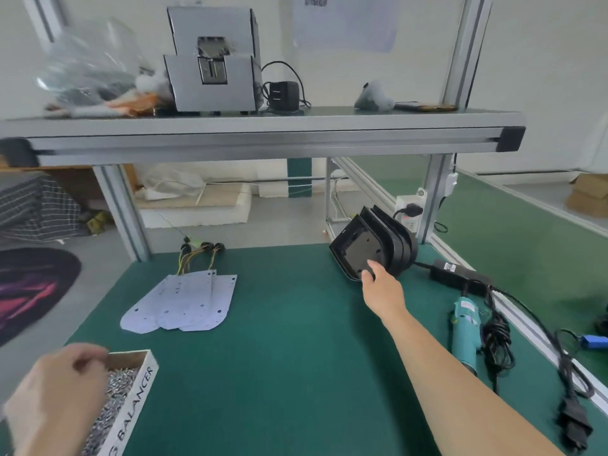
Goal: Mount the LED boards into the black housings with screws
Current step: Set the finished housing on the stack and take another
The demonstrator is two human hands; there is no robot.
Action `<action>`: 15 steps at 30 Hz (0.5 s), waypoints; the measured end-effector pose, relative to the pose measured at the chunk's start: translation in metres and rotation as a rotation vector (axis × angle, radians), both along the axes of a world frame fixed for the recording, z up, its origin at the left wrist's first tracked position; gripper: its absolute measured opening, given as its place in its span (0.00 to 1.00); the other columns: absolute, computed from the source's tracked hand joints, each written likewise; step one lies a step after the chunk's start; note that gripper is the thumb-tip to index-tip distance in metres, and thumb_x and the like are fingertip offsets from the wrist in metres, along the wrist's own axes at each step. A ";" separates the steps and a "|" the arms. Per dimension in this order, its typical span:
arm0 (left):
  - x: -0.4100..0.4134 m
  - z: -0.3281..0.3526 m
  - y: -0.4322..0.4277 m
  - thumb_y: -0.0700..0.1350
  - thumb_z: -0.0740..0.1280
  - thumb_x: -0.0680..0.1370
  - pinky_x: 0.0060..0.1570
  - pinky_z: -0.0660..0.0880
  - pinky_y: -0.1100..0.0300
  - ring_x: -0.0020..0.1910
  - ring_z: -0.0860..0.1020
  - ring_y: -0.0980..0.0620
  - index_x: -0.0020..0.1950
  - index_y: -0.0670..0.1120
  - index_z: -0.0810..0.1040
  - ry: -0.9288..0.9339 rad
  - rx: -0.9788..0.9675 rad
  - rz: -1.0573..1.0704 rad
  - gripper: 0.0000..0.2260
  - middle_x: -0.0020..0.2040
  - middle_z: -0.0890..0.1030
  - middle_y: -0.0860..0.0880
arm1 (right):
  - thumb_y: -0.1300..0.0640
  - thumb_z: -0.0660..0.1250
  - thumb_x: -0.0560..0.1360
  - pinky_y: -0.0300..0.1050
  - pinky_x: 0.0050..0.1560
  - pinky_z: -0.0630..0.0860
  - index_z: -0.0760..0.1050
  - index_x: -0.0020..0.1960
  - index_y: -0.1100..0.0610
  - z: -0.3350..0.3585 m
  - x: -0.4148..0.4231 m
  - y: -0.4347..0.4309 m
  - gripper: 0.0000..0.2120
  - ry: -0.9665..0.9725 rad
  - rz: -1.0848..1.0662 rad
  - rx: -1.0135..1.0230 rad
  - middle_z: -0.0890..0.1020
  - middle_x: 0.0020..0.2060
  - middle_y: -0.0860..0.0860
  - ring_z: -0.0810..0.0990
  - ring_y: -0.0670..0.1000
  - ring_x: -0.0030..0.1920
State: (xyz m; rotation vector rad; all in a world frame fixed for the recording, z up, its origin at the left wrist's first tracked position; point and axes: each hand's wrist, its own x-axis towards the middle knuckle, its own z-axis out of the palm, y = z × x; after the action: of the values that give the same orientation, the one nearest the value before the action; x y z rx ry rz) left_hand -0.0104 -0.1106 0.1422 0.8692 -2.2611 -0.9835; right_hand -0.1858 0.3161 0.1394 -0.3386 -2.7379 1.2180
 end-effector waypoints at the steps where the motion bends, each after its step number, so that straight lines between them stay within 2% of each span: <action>1: -0.007 0.008 0.009 0.34 0.62 0.77 0.45 0.80 0.40 0.39 0.81 0.36 0.42 0.50 0.81 -0.037 -0.090 -0.004 0.13 0.43 0.83 0.43 | 0.51 0.53 0.85 0.53 0.65 0.72 0.64 0.78 0.50 -0.002 -0.001 0.000 0.22 0.015 -0.001 0.011 0.75 0.70 0.57 0.74 0.60 0.67; 3: -0.025 0.033 0.034 0.38 0.63 0.75 0.46 0.79 0.50 0.39 0.81 0.41 0.40 0.53 0.81 -0.076 -0.183 -0.054 0.12 0.42 0.82 0.52 | 0.52 0.55 0.85 0.54 0.63 0.74 0.67 0.76 0.52 -0.006 -0.001 -0.001 0.20 0.049 -0.012 0.023 0.77 0.66 0.59 0.76 0.61 0.63; 6: -0.064 0.048 0.058 0.38 0.64 0.74 0.42 0.77 0.52 0.36 0.76 0.43 0.36 0.48 0.78 -0.152 -0.177 -0.189 0.09 0.37 0.80 0.50 | 0.54 0.57 0.84 0.55 0.61 0.75 0.70 0.74 0.52 -0.011 -0.001 -0.003 0.19 0.091 -0.042 0.014 0.79 0.60 0.60 0.77 0.62 0.59; 8: -0.093 0.046 0.066 0.41 0.65 0.74 0.38 0.74 0.52 0.36 0.73 0.44 0.40 0.46 0.75 -0.317 -0.152 -0.233 0.03 0.36 0.77 0.48 | 0.54 0.57 0.84 0.55 0.60 0.75 0.71 0.73 0.52 -0.013 0.000 -0.006 0.18 0.115 -0.058 0.007 0.79 0.57 0.60 0.77 0.62 0.57; 9: -0.106 0.043 0.069 0.45 0.66 0.74 0.37 0.73 0.53 0.39 0.76 0.45 0.45 0.44 0.77 -0.419 -0.149 -0.236 0.05 0.39 0.78 0.48 | 0.55 0.57 0.84 0.56 0.59 0.75 0.71 0.73 0.52 -0.014 0.000 -0.007 0.18 0.124 -0.065 0.004 0.79 0.56 0.60 0.78 0.62 0.56; 11: -0.125 0.034 0.072 0.53 0.66 0.73 0.46 0.75 0.53 0.54 0.80 0.45 0.59 0.42 0.79 -0.583 -0.156 -0.217 0.20 0.54 0.81 0.44 | 0.55 0.58 0.83 0.56 0.59 0.76 0.71 0.73 0.52 -0.016 0.002 -0.009 0.18 0.140 -0.078 0.000 0.79 0.55 0.60 0.78 0.62 0.56; 12: -0.133 0.027 0.071 0.57 0.67 0.72 0.52 0.75 0.53 0.60 0.77 0.44 0.64 0.42 0.76 -0.610 -0.172 -0.194 0.27 0.61 0.78 0.43 | 0.55 0.58 0.83 0.56 0.59 0.76 0.71 0.73 0.51 -0.017 0.002 -0.009 0.18 0.148 -0.083 -0.004 0.79 0.56 0.59 0.77 0.62 0.55; 15: -0.146 0.009 0.061 0.67 0.68 0.68 0.62 0.68 0.50 0.69 0.67 0.42 0.73 0.42 0.65 -0.631 -0.168 -0.089 0.43 0.68 0.69 0.42 | 0.54 0.59 0.83 0.55 0.59 0.76 0.72 0.71 0.50 -0.018 0.003 -0.008 0.17 0.164 -0.104 -0.046 0.78 0.56 0.57 0.77 0.60 0.54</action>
State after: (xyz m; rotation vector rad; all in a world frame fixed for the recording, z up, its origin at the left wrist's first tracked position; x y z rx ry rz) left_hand -0.1564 -0.0496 0.1509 1.1259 -2.8768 -0.5869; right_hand -0.1832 0.3076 0.1215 -0.3632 -2.5252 1.2254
